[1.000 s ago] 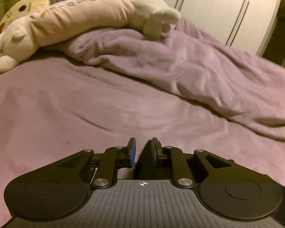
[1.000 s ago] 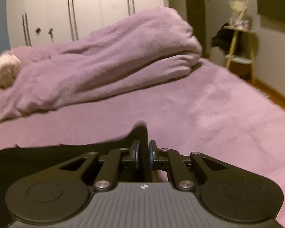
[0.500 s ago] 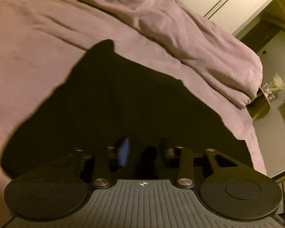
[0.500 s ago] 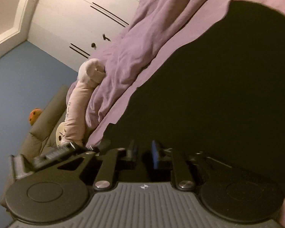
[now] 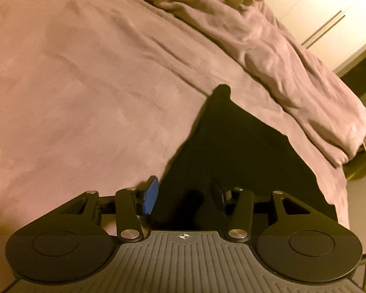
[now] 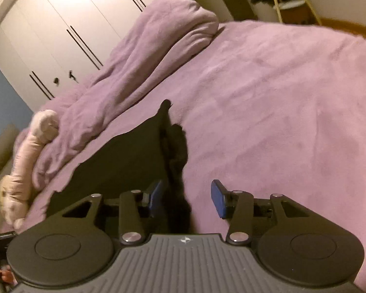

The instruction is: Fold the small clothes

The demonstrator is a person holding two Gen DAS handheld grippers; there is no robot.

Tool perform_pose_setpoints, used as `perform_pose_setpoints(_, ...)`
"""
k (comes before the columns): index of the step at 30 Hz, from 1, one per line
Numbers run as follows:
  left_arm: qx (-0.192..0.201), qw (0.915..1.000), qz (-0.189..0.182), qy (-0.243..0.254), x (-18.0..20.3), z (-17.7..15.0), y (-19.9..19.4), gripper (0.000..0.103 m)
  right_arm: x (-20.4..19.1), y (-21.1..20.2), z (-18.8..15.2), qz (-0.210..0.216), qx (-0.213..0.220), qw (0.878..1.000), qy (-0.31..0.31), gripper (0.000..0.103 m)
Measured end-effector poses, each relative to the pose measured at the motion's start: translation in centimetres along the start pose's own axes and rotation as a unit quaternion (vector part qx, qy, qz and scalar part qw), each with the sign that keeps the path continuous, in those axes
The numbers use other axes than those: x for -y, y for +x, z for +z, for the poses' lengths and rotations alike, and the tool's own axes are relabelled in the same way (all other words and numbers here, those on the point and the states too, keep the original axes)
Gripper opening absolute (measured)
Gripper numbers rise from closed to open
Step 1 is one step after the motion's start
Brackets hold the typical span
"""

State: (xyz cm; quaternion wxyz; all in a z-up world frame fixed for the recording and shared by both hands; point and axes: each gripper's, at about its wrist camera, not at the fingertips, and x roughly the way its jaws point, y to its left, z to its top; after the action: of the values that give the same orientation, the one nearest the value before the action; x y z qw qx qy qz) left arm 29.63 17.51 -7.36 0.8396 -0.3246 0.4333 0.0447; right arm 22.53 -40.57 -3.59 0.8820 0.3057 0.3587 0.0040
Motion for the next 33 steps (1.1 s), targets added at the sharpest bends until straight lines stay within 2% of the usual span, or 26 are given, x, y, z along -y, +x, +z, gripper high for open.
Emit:
perform_pose_setpoints(3, -0.041, 0.9990, -0.018, -0.010, -0.6, -0.2, 0.6, 0.053, -0.1, 0.1, -0.5, 0.018, -0.023, 1.000, 0.001, 0.044)
perform_pose_setpoints(9, -0.054, 0.9947, -0.062, -0.062, -1.9, -0.6, 1.1, 0.052, -0.6, 0.9, -1.4, 0.026, -0.034, 0.999, 0.002, 0.042)
perform_pose_setpoints(11, -0.058, 0.9941, -0.068, -0.062, -1.9, -0.7, 1.2, 0.052, -0.7, 1.2, -1.5, 0.024, -0.034, 0.999, 0.008, 0.032)
perform_pose_setpoints(13, -0.054, 0.9945, -0.066, -0.060, -2.0, -0.6, 1.3, 0.045, -0.8, 1.5, -1.5, 0.017, -0.038, 0.999, 0.005, 0.014)
perform_pose_setpoints(14, -0.052, 0.9946, -0.063, -0.064, -2.2, -0.6, 1.1, 0.041, -0.7, 1.4, -1.6, 0.013, -0.037, 0.999, 0.003, 0.012)
perform_pose_setpoints(15, -0.046, 0.9948, -0.058, -0.069, -2.4, -0.5, 1.0, 0.034, -0.8, 1.4, -1.6, 0.005, -0.036, 0.999, -0.002, 0.012)
perform_pose_setpoints(17, -0.038, 0.9952, -0.052, -0.073, -2.7, -0.3, 0.6, 0.034, -1.0, 1.2, -1.6, -0.025, -0.032, 0.999, -0.019, 0.012)
perform_pose_setpoints(21, -0.057, 0.9934, -0.063, -0.077, -3.3, -0.5, 0.2, 0.048, -3.7, 0.5, -1.5, -0.099, -0.012, 0.991, -0.089, 0.022)
perform_pose_setpoints(24, -0.066, 0.9931, -0.075, -0.062, -3.2, -0.9, -0.3, 0.054, -6.7, 0.1, -2.1, -0.144, 0.016, 0.976, -0.163, 0.024)
perform_pose_setpoints(27, -0.080, 0.9892, -0.100, -0.071, -3.4, -1.4, 0.0, 0.057, -9.4, 0.4, -2.8, -0.126, 0.030, 0.971, -0.201, 0.026)
perform_pose_setpoints(33, -0.077, 0.9846, -0.113, -0.109, -3.4, -1.0, 1.6, 0.057, -14.4, 3.8, -5.3, -0.059, -0.007, 0.973, -0.225, 0.026)
